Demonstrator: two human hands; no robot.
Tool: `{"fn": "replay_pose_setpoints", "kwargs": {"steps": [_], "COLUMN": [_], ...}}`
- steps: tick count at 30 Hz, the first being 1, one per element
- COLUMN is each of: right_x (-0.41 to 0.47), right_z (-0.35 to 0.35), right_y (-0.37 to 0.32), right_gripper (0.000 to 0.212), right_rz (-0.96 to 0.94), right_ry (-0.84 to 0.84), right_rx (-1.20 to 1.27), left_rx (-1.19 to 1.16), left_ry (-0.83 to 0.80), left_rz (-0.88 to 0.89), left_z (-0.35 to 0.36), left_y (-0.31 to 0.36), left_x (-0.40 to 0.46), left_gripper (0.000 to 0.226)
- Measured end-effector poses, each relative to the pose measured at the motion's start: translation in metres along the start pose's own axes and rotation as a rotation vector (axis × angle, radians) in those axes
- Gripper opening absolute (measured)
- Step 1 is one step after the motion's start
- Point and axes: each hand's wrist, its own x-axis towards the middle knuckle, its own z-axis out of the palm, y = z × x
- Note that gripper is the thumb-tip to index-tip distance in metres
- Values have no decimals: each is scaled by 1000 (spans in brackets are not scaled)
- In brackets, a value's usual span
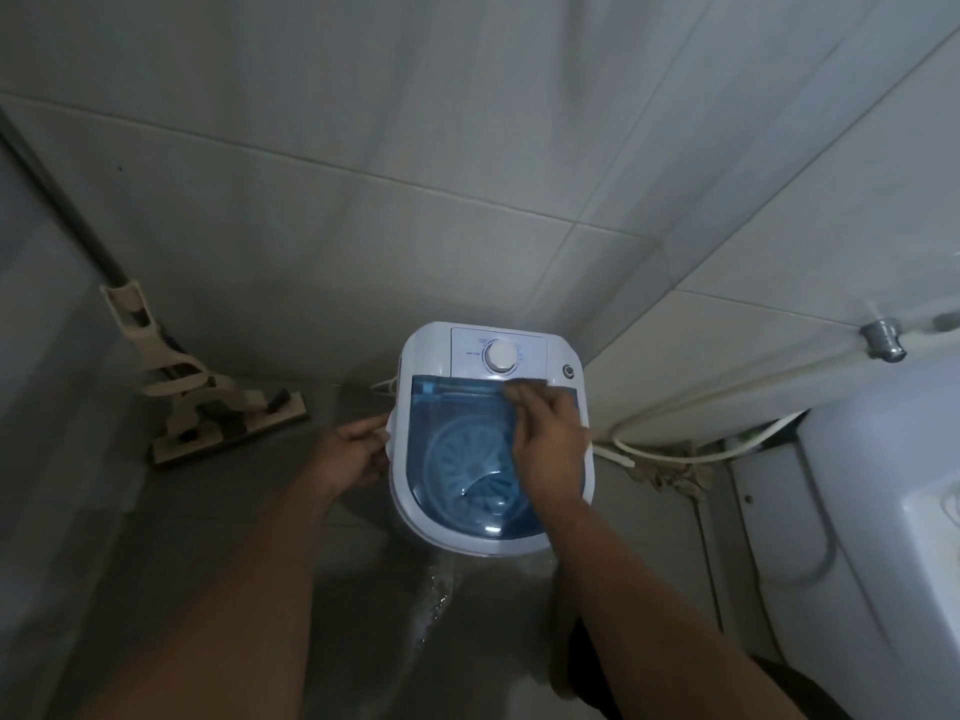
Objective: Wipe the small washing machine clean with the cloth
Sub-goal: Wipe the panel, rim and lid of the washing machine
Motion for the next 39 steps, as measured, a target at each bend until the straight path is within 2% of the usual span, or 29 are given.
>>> {"fn": "replay_pose_setpoints", "kwargs": {"steps": [4, 5, 7, 10, 14, 15, 17, 20, 22, 24, 27, 30, 32, 36, 39], "right_x": [-19, -9, 21, 77, 97, 87, 59, 26, 39, 67, 109, 115, 99, 54, 28], "right_z": [10, 10, 12, 13, 25, 27, 31, 30, 22, 18, 17, 34, 44, 39, 31], "right_y": [-55, -67, -85, -97, -97, -97, -92, -78, -78, -85, -97, -98, -96, -98, -86], "right_gripper": [36, 35, 34, 34, 37, 40, 43, 36, 32, 34, 32, 32, 34, 40, 34], "right_rz": [-537, -614, -588, -343, -248, -261, -411, -756, -867, -836, -623, -488, -510, -747, -746], "right_ry": [-290, -335, -280, -92, -203, -213, -205, -327, -402, -367, -178, -173, -175, -261, -277], "right_rx": [-21, -25, -11, 9, -102, -141, -205, -97, -51, -61, -23, -142, -216, -309, -266], "left_rx": [-28, -35, -42, -36, -25, -38, -72, -87, -88, -84, -81, -74, -77, -85, -93], "left_ry": [2, 4, 11, 10, 12, 19, 16, 9, 16, 22, 25, 26, 27, 24, 32], "left_rz": [4, 6, 13, 12, 1, -3, -8, -22, -21, -14, -5, -18, -25, -35, -53], "left_z": [1, 1, 2, 2, 1, 1, 2, 1, 0, 1, 1, 0, 0, 0, 0], "left_y": [0, -1, 0, 1, 1, 0, -1, -3, -3, -4, -2, 0, 0, 1, 1], "left_x": [-1, -2, -3, -2, 0, 1, 3, 4, 2, 3, 1, 0, 0, -2, -3], "left_gripper": [34, 34, 32, 35, 35, 34, 33, 24, 20, 25, 31, 32, 32, 31, 31]}}
